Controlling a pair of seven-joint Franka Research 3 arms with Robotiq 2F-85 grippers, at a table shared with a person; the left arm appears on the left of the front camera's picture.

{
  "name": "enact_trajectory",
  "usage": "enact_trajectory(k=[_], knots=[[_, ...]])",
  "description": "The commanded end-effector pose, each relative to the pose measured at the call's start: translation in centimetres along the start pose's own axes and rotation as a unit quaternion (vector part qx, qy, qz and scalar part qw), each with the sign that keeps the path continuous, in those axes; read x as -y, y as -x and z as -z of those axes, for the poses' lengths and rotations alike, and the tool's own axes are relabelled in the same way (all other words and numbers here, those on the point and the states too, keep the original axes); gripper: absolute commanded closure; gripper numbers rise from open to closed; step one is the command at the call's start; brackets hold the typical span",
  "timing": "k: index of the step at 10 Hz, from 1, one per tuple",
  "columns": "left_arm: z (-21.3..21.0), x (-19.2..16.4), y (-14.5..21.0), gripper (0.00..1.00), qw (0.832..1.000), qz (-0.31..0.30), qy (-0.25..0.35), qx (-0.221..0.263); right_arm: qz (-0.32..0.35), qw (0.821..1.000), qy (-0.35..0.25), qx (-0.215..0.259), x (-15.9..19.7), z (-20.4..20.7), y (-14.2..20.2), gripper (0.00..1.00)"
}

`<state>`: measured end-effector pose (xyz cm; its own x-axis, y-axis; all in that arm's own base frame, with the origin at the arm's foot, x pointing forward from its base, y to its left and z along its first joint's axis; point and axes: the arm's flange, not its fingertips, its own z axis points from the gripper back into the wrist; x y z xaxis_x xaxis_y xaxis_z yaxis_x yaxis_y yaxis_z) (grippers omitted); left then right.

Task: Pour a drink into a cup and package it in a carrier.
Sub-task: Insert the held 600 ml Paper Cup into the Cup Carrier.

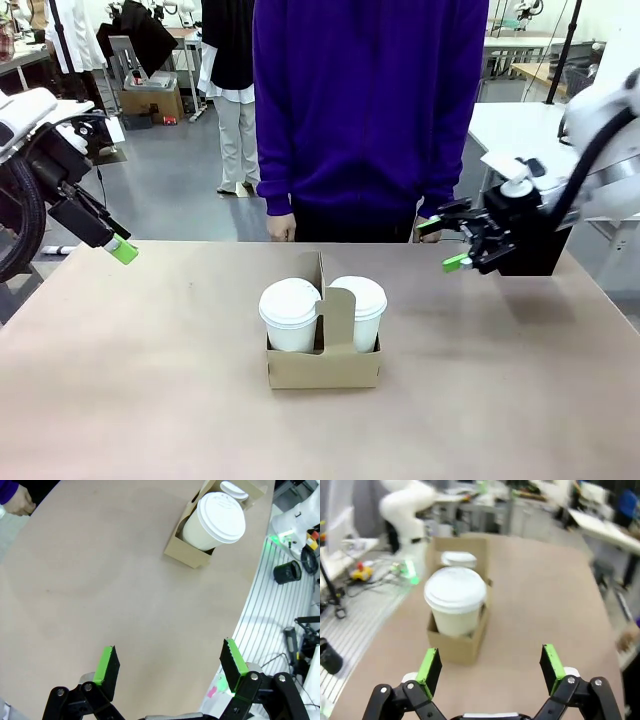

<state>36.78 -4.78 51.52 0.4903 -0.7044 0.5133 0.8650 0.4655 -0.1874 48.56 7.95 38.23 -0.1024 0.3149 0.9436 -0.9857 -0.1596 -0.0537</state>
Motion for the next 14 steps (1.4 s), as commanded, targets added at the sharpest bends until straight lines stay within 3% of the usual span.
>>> enact_trajectory(k=[1,5,9,10,14], knots=[[0.1,0.1,-0.1,0.00,1.000,0.001,0.005,0.010,0.089,0.989,0.114,-0.043,-2.9,-3.4,-2.0,0.00],[0.1,0.1,-0.1,0.00,1.000,0.001,0.005,0.010,0.198,0.952,0.223,-0.071,-7.3,-8.8,-2.6,0.00],[0.1,0.1,-0.1,0.00,1.000,0.001,0.005,0.010,0.238,0.923,0.284,-0.108,-8.4,-9.8,-1.5,0.00],[0.1,0.1,-0.1,0.00,1.000,0.001,0.005,0.010,0.215,0.938,0.258,-0.083,-8.1,-10.3,-1.2,0.00],[0.1,0.1,-0.1,0.00,1.000,0.001,0.005,0.010,0.215,0.938,0.258,-0.083,-8.1,-10.3,-1.2,0.00]])
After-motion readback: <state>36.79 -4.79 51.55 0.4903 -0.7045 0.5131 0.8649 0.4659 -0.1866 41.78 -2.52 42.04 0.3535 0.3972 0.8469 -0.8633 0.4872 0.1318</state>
